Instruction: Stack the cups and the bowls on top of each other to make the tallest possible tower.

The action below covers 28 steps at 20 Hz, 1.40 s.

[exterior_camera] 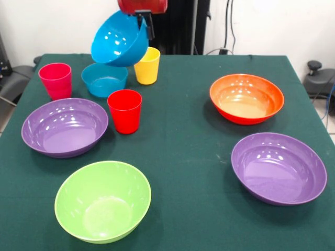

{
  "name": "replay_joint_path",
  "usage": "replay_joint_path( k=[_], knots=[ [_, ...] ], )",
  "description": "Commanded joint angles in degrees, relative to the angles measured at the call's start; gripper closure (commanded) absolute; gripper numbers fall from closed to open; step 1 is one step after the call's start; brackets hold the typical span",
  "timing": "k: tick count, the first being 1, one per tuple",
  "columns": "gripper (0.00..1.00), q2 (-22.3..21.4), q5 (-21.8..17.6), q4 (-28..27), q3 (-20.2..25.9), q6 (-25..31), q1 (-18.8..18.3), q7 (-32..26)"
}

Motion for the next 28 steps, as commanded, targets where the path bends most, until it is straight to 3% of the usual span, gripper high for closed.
replay_joint_path(
  k=[1,9,28],
  knots=[
    [1.0,5.28,-6.66,-4.21,-0.45,-5.38,0.94,-0.29],
    [1.0,7.97,-10.88,-5.43,-3.0,-8.11,1.26,2.11],
    [1.0,9.85,-12.21,-4.51,-6.08,-12.82,1.57,3.67]
  ],
)
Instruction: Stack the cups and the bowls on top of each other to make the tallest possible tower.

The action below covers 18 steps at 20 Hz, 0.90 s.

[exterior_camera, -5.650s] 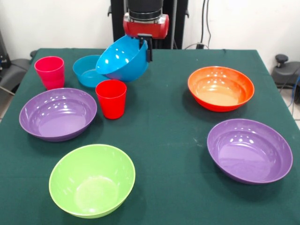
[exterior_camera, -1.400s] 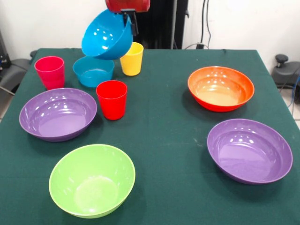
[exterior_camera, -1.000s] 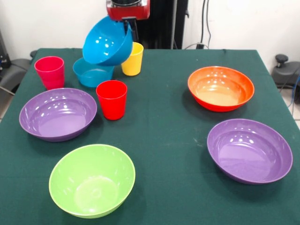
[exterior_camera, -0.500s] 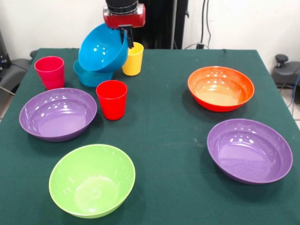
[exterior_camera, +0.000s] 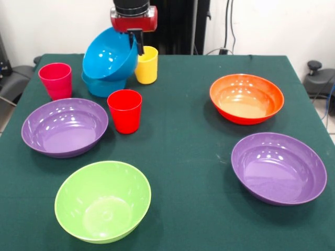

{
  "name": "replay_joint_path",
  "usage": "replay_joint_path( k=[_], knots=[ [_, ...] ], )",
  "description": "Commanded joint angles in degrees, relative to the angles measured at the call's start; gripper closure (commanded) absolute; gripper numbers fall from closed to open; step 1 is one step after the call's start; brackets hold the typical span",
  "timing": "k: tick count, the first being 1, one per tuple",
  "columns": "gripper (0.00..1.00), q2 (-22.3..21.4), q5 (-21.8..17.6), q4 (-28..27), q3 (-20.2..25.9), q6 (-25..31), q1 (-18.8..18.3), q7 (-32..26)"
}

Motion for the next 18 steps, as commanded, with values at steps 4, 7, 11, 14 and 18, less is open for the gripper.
replay_joint_path(
  k=[4,7,11,14,18],
  knots=[
    [1.0,2.61,-4.26,-2.33,-2.15,-5.35,1.89,3.92],
    [1.0,3.91,-3.85,-3.04,-2.57,-6.22,2.06,4.01],
    [1.0,3.26,-3.1,-3.47,-2.44,-5.57,1.83,3.28],
    [1.0,3.7,-2.81,-3.27,-1.19,-5.53,0.6,2.13],
    [0.0,3.42,-3.75,-3.78,-0.74,-6.1,0.78,1.25]
  ],
)
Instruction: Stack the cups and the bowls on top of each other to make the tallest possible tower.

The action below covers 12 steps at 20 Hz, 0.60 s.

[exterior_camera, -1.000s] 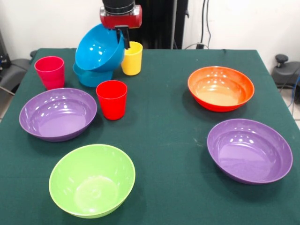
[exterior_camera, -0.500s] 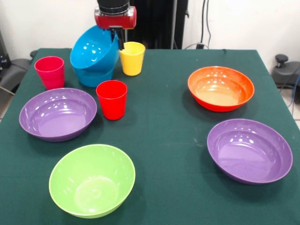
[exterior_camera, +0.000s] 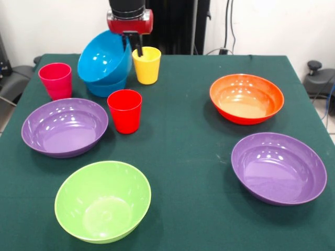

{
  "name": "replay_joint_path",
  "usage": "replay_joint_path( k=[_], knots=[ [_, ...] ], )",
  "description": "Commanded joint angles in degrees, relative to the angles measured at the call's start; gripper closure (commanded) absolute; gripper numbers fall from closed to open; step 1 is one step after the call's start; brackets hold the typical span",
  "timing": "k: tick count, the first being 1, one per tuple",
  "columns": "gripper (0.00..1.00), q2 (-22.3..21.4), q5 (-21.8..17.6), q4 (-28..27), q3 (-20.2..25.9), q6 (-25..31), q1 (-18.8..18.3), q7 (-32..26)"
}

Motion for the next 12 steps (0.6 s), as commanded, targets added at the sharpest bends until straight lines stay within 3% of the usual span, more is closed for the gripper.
replay_joint_path(
  k=[1,12],
  knots=[
    [0.0,1.22,-3.79,-3.7,2.33,-3.64,0.64,1.06],
    [0.0,1.77,-3.13,-3.47,3.32,-5.44,0.11,1.83]
  ],
)
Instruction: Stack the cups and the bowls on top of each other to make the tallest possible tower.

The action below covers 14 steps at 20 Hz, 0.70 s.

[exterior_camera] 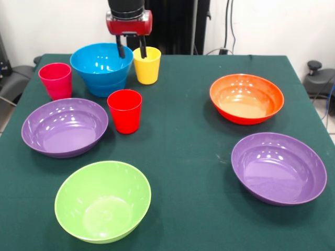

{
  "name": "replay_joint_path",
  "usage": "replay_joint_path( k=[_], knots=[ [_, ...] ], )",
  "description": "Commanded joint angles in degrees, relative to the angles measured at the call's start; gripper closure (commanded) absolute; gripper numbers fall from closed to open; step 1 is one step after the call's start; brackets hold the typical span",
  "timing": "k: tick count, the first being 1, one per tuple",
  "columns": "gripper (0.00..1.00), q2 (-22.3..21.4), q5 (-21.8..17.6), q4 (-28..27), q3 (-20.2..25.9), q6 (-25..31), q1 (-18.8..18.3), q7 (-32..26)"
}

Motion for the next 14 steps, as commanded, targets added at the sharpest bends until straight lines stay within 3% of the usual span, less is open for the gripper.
replay_joint_path(
  k=[1,10,14],
  knots=[
    [0.0,1.72,-2.9,-3.45,2.95,-3.98,0.63,2.02],
    [0.0,0.64,-0.84,-1.27,3.97,-2.58,4.08,3.34],
    [0.0,-0.06,0.38,-0.22,2.94,-4.18,7.76,6.5]
  ],
)
